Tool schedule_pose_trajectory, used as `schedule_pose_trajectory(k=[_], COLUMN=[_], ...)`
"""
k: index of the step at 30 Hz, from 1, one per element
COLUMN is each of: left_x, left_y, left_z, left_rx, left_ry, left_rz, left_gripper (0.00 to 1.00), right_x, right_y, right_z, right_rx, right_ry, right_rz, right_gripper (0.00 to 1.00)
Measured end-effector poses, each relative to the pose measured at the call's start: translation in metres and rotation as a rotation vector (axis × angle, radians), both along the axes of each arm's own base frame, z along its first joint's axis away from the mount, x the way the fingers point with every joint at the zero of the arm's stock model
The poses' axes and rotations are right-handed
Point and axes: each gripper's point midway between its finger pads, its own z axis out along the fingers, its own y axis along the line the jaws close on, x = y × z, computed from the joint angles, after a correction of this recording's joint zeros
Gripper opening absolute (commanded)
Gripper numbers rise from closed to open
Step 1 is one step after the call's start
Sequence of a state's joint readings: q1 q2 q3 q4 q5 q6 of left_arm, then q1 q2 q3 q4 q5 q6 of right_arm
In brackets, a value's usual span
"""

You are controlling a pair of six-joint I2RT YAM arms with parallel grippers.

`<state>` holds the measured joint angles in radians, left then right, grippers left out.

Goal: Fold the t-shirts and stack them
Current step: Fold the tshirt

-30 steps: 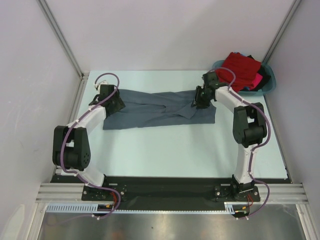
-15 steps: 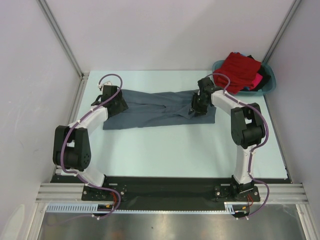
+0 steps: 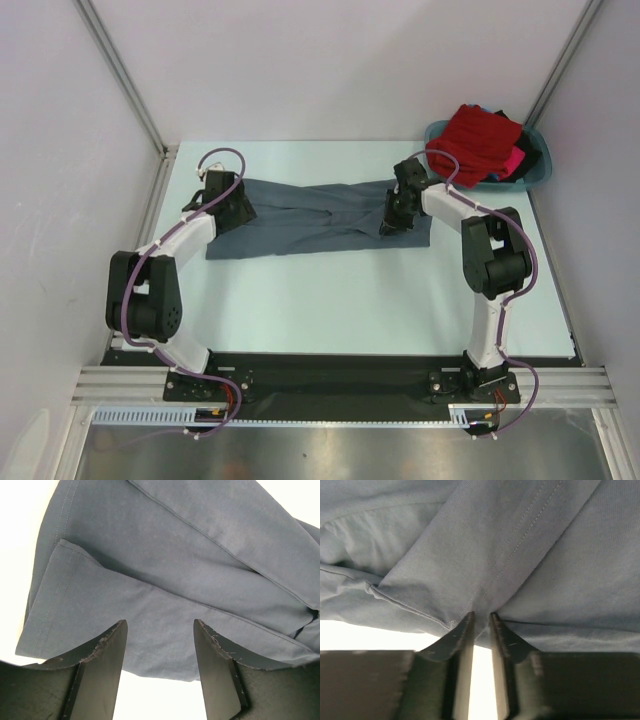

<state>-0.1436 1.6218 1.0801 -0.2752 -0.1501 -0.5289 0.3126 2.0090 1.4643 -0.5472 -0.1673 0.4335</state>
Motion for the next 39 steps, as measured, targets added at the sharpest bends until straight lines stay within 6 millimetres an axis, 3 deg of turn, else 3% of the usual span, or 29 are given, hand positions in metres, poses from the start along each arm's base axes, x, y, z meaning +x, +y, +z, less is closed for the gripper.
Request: schedule_pose_trajectory(k=[8,17,24,31,34,35,36,39], left_x=[-0.001,-0.004,-0.006,-0.004,-0.003,-0.002,-0.001,-0.001], left_y=[0.001,0.001,0.002,0.002,0.001,0.001,0.001,0.001], left_z=[-0.001,-0.006,-0.013,-0.02,-0.025,-0.027,-0.029,-0.036], left_rx=[0.007,0.015,0.02,0.023,0.024,0.024,0.024,0.027], left_ry=[0.007,0.028,0.049,0.067,0.079,0.084,0.088,0.107], left_rz=[-0.006,-0.01,-0.009,-0.011,-0.012,-0.013,-0.013,-0.015], left_gripper=[0.61,0.61,0.61,0.62,0.62,0.62,0.62,0.62], right_x=[0.003,0.018,0.066,0.135,0.158,0.164,0.169,0.168], right_y=[0.007,0.017,0.035,0.054,0.058,0.058,0.057,0.047], right_z=[0.006,0.024,0.051,0.071,0.068,0.067,0.064,0.052], right_rx=[0.033,0.075,0.117,0.164,0.194,0.201,0.208,0.193], right_ry=[-0.011,-0.058,-0.148,-0.244,-0.257,-0.267,-0.269,-0.245], right_rz=[0.014,0.029,0.044,0.057,0.055,0.052,0.048,0.04], right_gripper=[0.0,0.0,0.0,0.0,0.52,0.77,0.84,0.85])
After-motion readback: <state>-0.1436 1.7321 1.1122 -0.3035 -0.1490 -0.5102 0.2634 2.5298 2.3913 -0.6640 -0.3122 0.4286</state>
